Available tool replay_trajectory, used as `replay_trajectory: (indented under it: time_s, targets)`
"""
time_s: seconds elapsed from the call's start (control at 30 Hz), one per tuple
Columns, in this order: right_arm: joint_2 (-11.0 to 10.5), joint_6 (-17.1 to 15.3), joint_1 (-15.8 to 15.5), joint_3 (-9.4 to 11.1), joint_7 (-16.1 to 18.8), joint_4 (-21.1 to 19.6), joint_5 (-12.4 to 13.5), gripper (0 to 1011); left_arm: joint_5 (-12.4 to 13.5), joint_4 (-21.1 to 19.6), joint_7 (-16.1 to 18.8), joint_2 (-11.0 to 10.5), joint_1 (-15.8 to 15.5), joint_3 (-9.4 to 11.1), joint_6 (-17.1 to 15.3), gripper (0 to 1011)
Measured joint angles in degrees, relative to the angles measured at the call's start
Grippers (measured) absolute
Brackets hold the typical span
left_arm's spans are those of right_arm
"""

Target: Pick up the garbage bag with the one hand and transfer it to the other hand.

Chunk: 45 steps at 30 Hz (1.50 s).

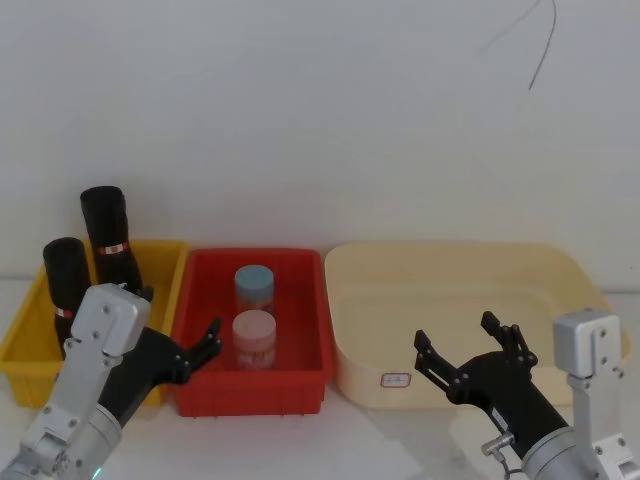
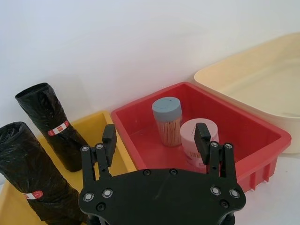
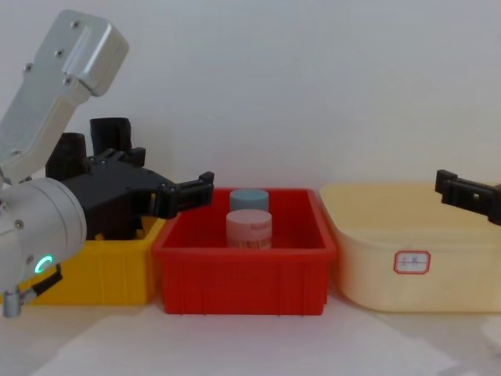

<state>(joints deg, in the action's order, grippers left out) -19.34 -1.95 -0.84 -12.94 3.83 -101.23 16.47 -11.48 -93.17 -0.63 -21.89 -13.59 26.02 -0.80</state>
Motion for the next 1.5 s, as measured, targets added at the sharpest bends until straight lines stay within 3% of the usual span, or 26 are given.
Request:
replay_trajectory:
  time_s: [1.23,1.5]
  targets:
    - [0.0,0.0,0.0,0.0,0.0,0.0,0.0,1001,0.0,-0.1,0.0,0.0,0.0,0.0,0.0,1001]
    - [0.0,0.0,0.0,0.0,0.0,0.0,0.0,1001,0.0,-1.3,-0.7,-1.3,1.2,-0.8,0.3,1001]
